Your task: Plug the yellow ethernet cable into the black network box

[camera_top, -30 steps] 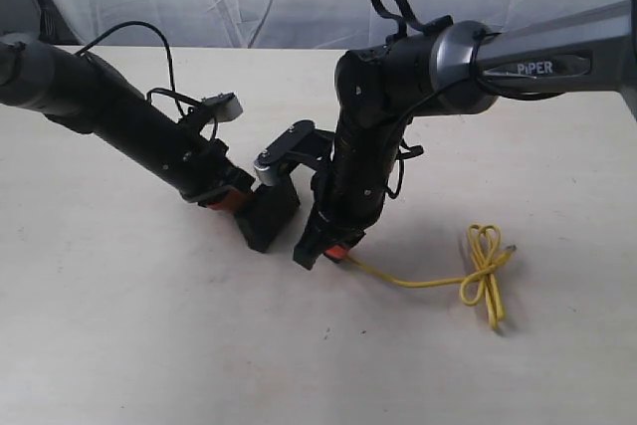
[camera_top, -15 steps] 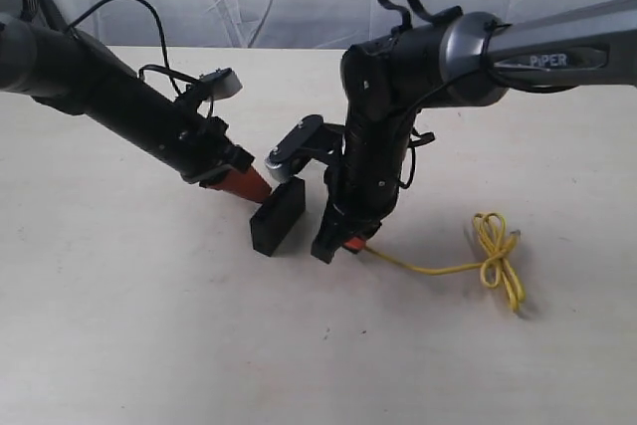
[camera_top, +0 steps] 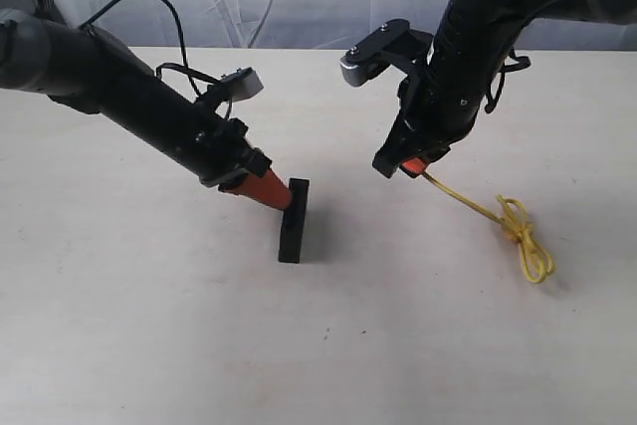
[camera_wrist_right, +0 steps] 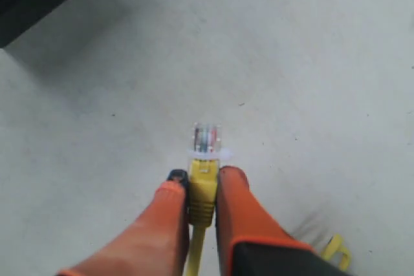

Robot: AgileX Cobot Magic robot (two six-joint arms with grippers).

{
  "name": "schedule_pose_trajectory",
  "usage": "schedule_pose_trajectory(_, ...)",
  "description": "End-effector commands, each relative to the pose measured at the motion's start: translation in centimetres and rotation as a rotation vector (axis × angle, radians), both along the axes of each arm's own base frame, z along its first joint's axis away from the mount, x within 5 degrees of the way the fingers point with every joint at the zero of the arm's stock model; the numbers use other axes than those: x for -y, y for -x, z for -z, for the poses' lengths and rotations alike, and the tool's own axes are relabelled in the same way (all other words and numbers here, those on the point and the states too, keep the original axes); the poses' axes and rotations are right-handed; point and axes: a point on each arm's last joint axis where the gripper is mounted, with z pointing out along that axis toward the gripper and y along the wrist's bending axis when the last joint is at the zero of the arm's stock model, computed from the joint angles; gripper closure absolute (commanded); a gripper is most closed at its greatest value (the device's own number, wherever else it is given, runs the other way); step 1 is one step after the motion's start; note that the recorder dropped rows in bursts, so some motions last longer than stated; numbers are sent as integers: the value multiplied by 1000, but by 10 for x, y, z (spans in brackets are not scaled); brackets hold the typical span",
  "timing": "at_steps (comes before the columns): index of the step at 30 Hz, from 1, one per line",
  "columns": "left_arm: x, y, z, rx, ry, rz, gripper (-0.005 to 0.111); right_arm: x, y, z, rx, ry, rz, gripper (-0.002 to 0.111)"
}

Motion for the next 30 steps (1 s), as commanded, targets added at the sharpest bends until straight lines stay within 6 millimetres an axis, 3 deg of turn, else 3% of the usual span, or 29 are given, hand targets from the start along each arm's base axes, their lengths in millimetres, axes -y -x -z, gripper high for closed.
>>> schedule_pose_trajectory(1, 13, 1, -3, 40, -1, -16, 107, 3, 1, -4, -3, -1, 10, 109)
schedule_pose_trajectory(8, 21, -3, -5, 58, 32, -87, 107, 4, 2, -4, -18, 10, 7, 109)
schedule_pose_trajectory(16, 27, 1, -8, 73, 60, -43, 107, 14, 0, -1, 8, 105, -12, 109)
schedule_pose_trajectory(23, -17, -12, -41, 111, 26, -144, 107, 42, 0, 16, -60, 118, 64, 109)
schedule_pose_trajectory(26, -29, -14, -35, 60, -56, -199, 107, 45, 1, 23, -54, 113, 72, 109)
schedule_pose_trajectory(30, -10, -8, -18, 16, -74, -162, 107, 43, 3, 30, -44, 72, 91, 109)
